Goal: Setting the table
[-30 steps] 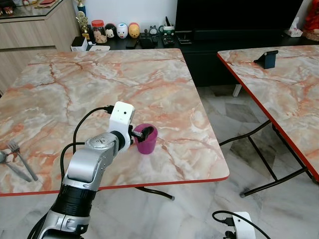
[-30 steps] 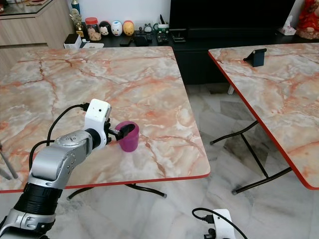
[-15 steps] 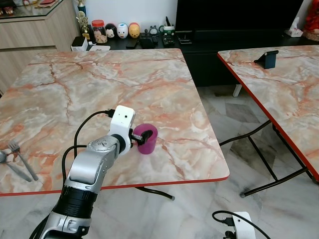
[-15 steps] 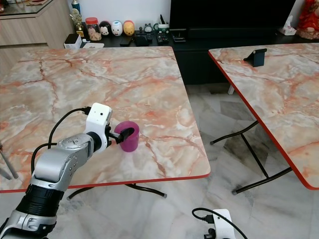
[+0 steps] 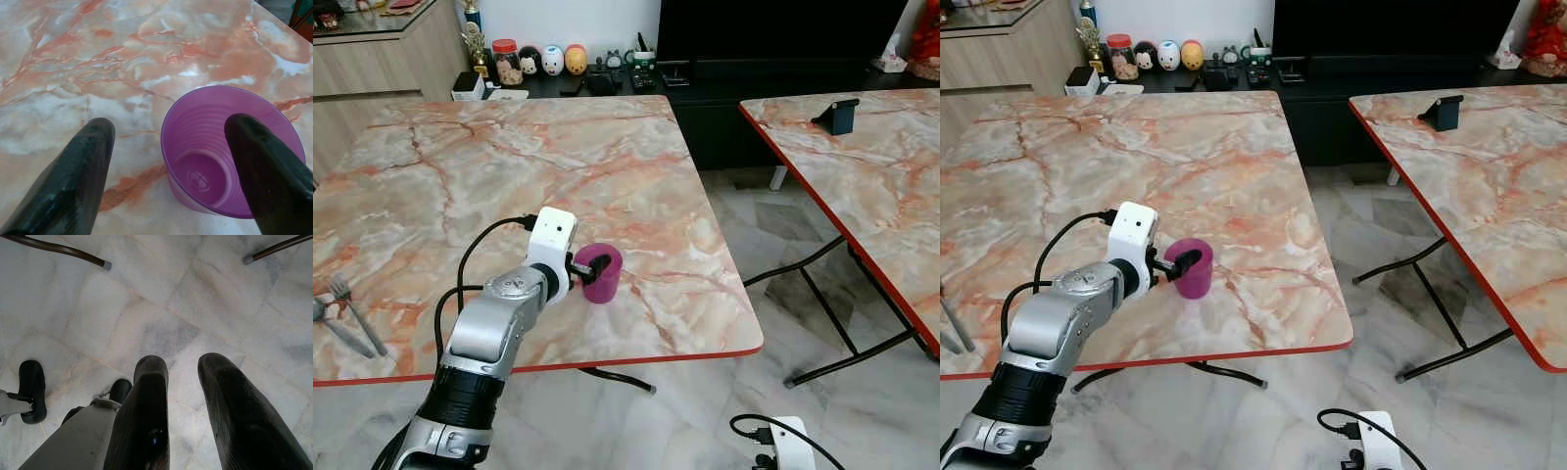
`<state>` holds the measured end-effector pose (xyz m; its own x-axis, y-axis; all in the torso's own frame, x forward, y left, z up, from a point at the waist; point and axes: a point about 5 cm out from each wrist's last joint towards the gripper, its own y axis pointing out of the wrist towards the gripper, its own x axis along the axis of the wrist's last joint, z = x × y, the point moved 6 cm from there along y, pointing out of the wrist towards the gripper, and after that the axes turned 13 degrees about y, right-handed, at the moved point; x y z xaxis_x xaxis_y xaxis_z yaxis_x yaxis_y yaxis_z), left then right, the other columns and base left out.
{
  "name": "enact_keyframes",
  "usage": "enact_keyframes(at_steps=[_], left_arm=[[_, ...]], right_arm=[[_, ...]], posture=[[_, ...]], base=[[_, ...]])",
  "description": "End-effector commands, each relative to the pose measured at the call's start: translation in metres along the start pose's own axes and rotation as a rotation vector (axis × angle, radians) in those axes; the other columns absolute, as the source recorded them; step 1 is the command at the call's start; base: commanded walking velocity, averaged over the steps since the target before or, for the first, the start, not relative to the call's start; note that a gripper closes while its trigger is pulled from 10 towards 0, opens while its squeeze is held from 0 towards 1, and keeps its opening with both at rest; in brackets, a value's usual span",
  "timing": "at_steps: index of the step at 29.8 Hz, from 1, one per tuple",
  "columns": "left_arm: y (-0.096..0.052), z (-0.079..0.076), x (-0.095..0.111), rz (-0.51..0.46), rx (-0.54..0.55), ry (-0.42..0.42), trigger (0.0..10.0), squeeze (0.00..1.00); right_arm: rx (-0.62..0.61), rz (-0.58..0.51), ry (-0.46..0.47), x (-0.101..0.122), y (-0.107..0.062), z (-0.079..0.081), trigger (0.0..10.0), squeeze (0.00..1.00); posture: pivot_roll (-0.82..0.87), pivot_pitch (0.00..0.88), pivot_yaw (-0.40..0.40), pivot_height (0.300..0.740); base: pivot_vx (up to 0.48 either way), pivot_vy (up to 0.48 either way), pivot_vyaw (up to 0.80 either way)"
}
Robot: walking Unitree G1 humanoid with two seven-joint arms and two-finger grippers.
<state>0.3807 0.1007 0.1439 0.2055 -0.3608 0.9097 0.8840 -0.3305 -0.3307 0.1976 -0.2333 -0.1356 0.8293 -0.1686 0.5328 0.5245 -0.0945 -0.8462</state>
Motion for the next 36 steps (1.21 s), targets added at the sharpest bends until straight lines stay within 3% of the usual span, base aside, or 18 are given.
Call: enact_keyframes(at_steps=[1, 5, 6, 7, 8, 19, 21, 22, 23, 24, 27, 28, 29, 30, 36], left_arm=[[0.0008, 0.0032, -0.0016, 0.009, 0.017, 0.008, 0.0, 0.0], [0.001, 0.0015, -0.0021, 0.012, 0.007, 0.014, 0.0, 0.0], [0.0009, 0.0006, -0.0026, 0.014, 0.003, 0.02, 4.0, 0.0], [0.0008, 0.0002, -0.003, 0.016, 0.001, 0.023, 8.6, 0.0], [0.0007, 0.0001, -0.0032, 0.016, 0.0, 0.024, 10.0, 0.0], [0.0012, 0.0008, -0.0036, 0.02, 0.002, 0.023, 10.0, 0.0], [0.0013, 0.0007, -0.0038, 0.02, 0.001, 0.023, 7.9, 0.0], [0.0013, 0.0006, -0.0038, 0.02, 0.0, 0.022, 1.5, 0.0], [0.0013, 0.0005, -0.0038, 0.02, 0.0, 0.022, 1.5, 0.0], [0.0013, 0.0004, -0.0038, 0.021, -0.001, 0.022, 0.0, 0.0], [0.0014, 0.0, -0.0041, 0.022, -0.002, 0.023, 0.0, 0.0], [0.0014, -0.0003, -0.0047, 0.026, -0.004, 0.025, 2.8, 0.0], [0.0014, -0.0005, -0.0052, 0.029, -0.004, 0.027, 9.6, 0.0], [0.0014, -0.0006, -0.0057, 0.031, -0.004, 0.027, 10.0, 0.0], [0.0016, -0.0003, -0.0067, 0.035, 0.0, 0.025, 10.0, 0.0]], right_arm=[[-0.005, 0.004, -0.008, 0.0005, -0.0001, -0.0021, 10.0, 0.0], [-0.005, 0.003, -0.007, 0.0006, -0.0001, -0.0021, 10.0, 0.0], [-0.005, 0.003, -0.008, 0.0006, -0.0001, -0.0022, 10.0, 0.0], [-0.005, 0.003, -0.008, 0.0006, -0.0001, -0.0022, 10.0, 0.0], [-0.005, 0.003, -0.008, 0.0006, -0.0001, -0.0021, 10.0, 0.0], [-0.005, 0.002, -0.008, 0.0011, 0.0, -0.002, 10.0, 0.0], [-0.005, 0.002, -0.008, 0.0012, 0.0, -0.0019, 10.0, 0.0], [-0.004, 0.002, -0.008, 0.0012, 0.0, -0.0019, 10.0, 0.0], [-0.004, 0.002, -0.008, 0.0012, 0.0, -0.0019, 10.0, 0.0], [-0.004, 0.002, -0.009, 0.0012, 0.0, -0.0019, 10.0, 0.0], [-0.004, 0.002, -0.009, 0.0012, 0.0, -0.0019, 10.0, 0.0], [-0.004, 0.003, -0.009, 0.0012, 0.0, -0.0018, 10.0, 0.0], [-0.004, 0.003, -0.009, 0.0012, 0.0, -0.0018, 10.0, 0.0], [-0.004, 0.003, -0.009, 0.0012, 0.0, -0.0018, 10.0, 0.0], [-0.004, 0.003, -0.009, 0.0012, 0.0, -0.0018, 10.0, 0.0]], posture=[[0.1, 0.0, -0.028, 0.74], [0.1, 0.0, -0.028, 0.74], [0.1, 0.0, -0.028, 0.74], [0.1, 0.0, -0.028, 0.74], [0.1, 0.0, -0.028, 0.74], [0.1, 0.0, -0.028, 0.74], [0.1, 0.0, -0.028, 0.74], [0.1, 0.0, -0.028, 0.74], [0.1, 0.0, -0.028, 0.74], [0.1, 0.0, -0.028, 0.74], [0.1, 0.0, -0.028, 0.74], [0.1, 0.0, -0.028, 0.74], [0.1, 0.0, -0.028, 0.74], [0.1, 0.0, -0.028, 0.74], [0.1, 0.0, -0.028, 0.74]], base=[[0.0, 0.0, 0.0], [0.0, 0.0, 0.0], [0.0, 0.0, 0.0], [0.0, 0.0, 0.0], [0.0, 0.0, 0.0], [0.0, 0.0, 0.0], [0.0, 0.0, 0.0], [0.0, 0.0, 0.0], [0.0, 0.0, 0.0], [0.0, 0.0, 0.0], [0.0, 0.0, 0.0], [0.0, 0.0, 0.0], [0.0, 0.0, 0.0], [0.0, 0.0, 0.0], [0.0, 0.0, 0.0]])
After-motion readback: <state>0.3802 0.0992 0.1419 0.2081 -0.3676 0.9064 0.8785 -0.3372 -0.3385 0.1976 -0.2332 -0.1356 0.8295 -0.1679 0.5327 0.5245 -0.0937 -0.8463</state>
